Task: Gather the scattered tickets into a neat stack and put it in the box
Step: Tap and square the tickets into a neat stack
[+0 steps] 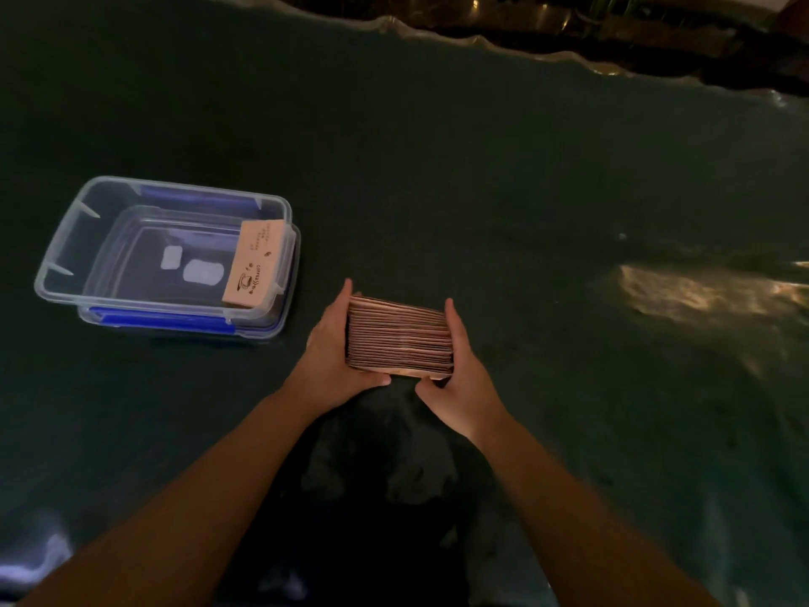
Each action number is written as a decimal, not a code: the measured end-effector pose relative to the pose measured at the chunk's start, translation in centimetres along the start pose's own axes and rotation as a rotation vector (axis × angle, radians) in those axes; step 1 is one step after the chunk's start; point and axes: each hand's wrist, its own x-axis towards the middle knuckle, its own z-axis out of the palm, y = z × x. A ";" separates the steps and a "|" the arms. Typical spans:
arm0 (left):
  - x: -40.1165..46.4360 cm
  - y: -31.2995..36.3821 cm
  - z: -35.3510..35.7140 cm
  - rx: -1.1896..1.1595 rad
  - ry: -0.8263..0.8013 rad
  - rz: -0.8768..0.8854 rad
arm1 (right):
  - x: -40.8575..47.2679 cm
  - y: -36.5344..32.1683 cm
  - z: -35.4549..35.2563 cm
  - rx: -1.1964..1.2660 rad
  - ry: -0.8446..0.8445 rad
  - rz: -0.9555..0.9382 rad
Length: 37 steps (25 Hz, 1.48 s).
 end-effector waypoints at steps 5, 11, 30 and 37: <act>-0.2 0.0 -0.2 0.105 -0.020 0.087 | 0.1 0.3 -0.4 -0.134 0.017 -0.117; 0.3 0.4 -1.0 0.210 -0.075 0.145 | 1.0 0.3 -0.7 -0.272 -0.017 -0.135; 0.7 -1.2 0.4 0.111 0.052 0.019 | 2.6 1.9 -0.1 -0.217 0.058 -0.045; 1.2 -1.5 0.2 0.326 0.004 0.108 | 3.6 3.2 -0.2 -0.524 -0.017 -0.183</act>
